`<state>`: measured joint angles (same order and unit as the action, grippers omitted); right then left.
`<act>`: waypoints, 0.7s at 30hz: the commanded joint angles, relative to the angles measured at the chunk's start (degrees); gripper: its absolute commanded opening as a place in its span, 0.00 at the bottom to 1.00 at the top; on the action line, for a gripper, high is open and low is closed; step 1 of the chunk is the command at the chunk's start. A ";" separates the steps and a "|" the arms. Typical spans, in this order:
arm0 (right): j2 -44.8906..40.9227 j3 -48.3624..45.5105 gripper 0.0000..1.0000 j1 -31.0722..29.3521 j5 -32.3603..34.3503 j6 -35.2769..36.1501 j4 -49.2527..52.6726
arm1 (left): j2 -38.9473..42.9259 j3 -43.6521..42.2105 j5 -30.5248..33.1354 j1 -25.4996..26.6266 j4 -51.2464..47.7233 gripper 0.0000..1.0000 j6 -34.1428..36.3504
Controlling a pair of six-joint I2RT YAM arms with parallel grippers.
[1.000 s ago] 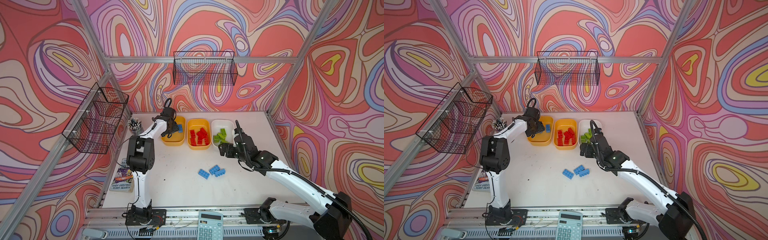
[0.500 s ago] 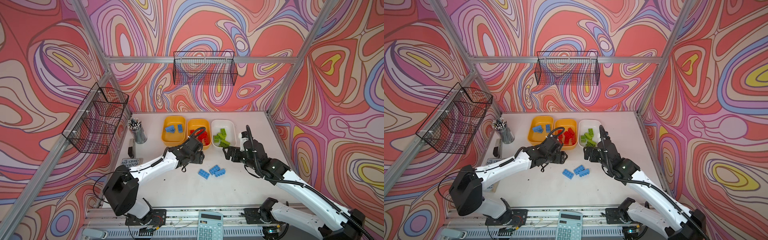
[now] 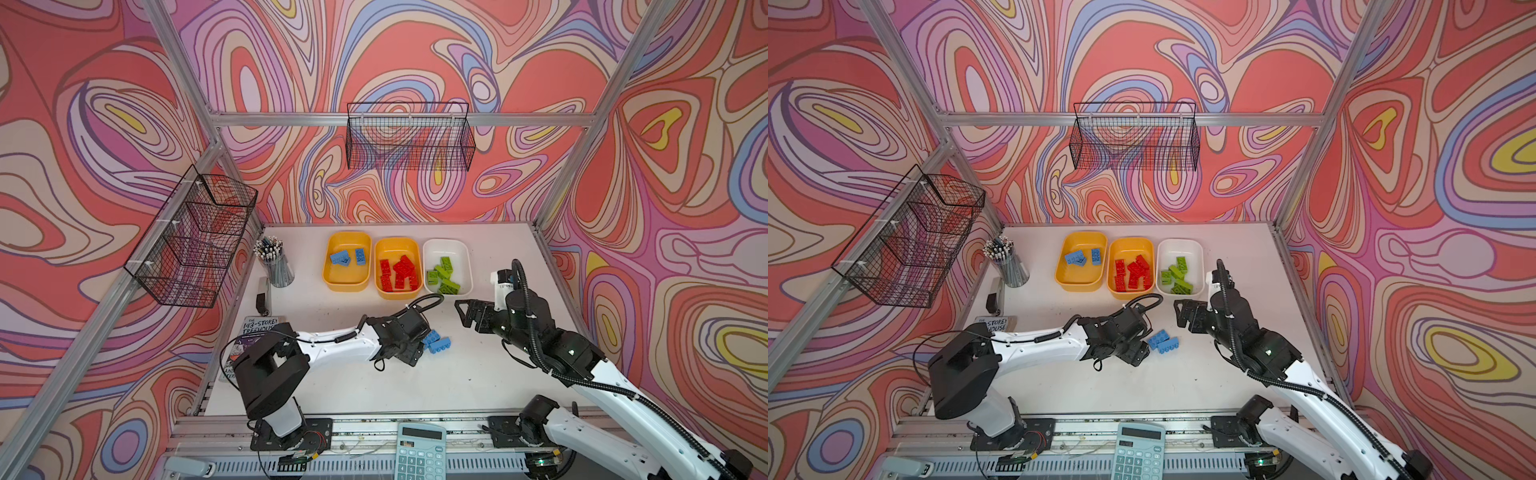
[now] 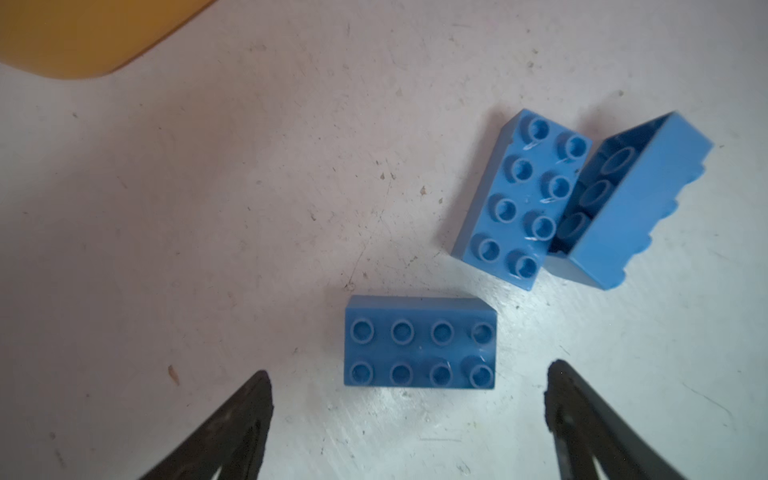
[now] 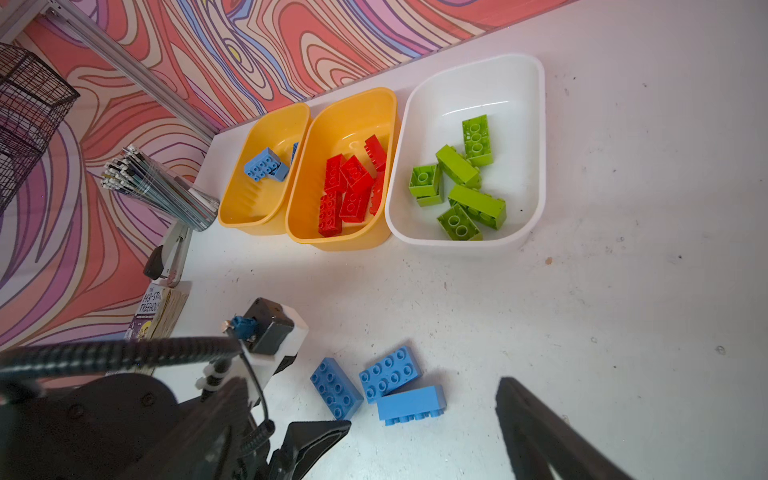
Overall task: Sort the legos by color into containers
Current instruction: 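Return the left gripper to the light-blue bricks and grasp one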
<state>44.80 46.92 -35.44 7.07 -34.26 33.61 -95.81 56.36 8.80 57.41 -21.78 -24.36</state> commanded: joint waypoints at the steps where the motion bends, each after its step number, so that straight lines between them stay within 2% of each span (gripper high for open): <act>1: -1.33 -0.69 0.98 -0.15 1.50 -1.16 2.69 | -2.65 2.29 0.67 0.27 0.46 0.89 1.77; 12: 0.58 -0.02 0.98 -0.16 1.72 -1.19 2.20 | -7.10 3.65 0.85 0.25 -0.24 0.78 0.88; 15: 0.90 0.11 0.98 -0.13 1.65 -1.18 1.88 | -7.81 3.75 0.61 0.25 -1.66 0.72 -0.09; 19: 1.20 -0.07 0.98 -0.18 1.71 -1.33 1.55 | -7.79 2.93 0.90 0.25 -1.65 0.56 -1.06; 21: 1.14 -0.06 0.98 -0.18 1.63 -1.47 1.63 | -7.65 3.10 1.72 0.25 -2.51 0.53 -1.47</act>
<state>45.93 46.92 -35.44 7.90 -34.92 34.98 -102.41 59.44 8.93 57.43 -20.95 -24.84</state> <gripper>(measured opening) 0.982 0.554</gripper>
